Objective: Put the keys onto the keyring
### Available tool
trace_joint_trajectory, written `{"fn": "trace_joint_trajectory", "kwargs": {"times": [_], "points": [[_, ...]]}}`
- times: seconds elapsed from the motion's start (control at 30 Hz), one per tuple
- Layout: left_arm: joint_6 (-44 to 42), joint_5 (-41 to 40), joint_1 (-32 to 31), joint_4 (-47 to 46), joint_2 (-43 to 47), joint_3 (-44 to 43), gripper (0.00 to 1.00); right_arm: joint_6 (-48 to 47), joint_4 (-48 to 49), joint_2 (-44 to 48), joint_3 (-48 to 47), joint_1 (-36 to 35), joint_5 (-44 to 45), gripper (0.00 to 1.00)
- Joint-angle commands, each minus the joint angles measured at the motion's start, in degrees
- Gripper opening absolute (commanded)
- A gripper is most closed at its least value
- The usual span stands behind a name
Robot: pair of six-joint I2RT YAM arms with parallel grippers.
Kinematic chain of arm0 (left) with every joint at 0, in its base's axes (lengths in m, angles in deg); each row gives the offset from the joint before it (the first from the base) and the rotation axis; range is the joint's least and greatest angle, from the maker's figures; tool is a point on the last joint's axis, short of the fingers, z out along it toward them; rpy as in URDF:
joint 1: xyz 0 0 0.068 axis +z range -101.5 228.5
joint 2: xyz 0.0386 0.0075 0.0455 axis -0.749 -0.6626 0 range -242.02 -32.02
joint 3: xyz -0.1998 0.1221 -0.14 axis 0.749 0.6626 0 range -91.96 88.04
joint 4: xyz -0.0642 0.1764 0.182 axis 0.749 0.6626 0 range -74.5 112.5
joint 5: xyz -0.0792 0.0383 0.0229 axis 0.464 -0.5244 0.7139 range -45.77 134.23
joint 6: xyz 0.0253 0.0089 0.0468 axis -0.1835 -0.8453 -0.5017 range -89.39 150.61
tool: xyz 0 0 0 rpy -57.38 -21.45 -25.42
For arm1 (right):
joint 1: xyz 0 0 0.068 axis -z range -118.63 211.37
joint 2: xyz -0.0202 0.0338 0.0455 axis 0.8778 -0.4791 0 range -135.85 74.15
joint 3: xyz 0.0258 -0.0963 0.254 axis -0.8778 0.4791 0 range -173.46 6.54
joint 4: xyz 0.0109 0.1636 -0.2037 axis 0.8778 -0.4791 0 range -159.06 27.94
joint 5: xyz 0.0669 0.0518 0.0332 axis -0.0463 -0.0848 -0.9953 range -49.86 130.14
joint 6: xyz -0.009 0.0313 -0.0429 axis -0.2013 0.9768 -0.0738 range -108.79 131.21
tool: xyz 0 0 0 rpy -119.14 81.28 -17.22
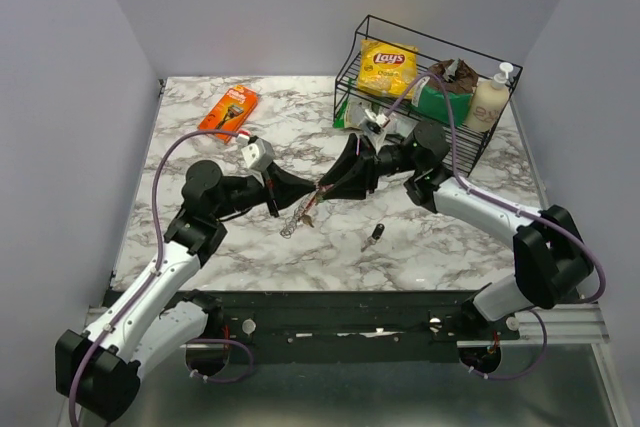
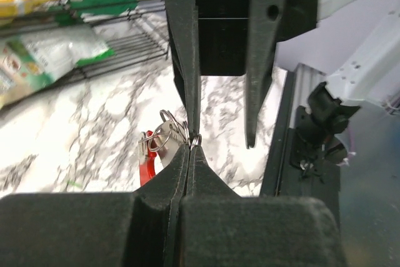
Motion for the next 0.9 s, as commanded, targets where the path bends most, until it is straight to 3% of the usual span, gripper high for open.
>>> {"fn": "trace_joint_trajectory", "kwargs": {"times": [0.0, 0.13, 0.37, 0.67, 0.87], "points": [[-2.18, -11.45, -0.16, 5.92, -1.10, 4.26, 0.00, -7.40, -8.71, -1.06, 2.16, 0.64, 3.69, 0.51], [-1.22, -16.55, -0.16, 4.00, -3.65, 7.43, 0.00, -14.34, -16.28, -2.55, 1.20, 0.64, 6.77, 0.55], [-2.09, -19.19, -0.16, 1.63, -10.33, 10.15, 0.00, -18.31, -20.43, -6.76, 0.75, 0.82, 9.50, 0.57], [-2.80, -15.16, -0.16, -4.87, -17.80, 11.21, 0.00, -23.49, -27.11, -10.28, -1.53, 0.91, 12.31, 0.56], [-3.32, -8.74, -0.16, -11.99, -21.76, 12.62, 0.00, -26.22, -30.10, -12.83, -2.32, 0.99, 13.54, 0.45]]}}
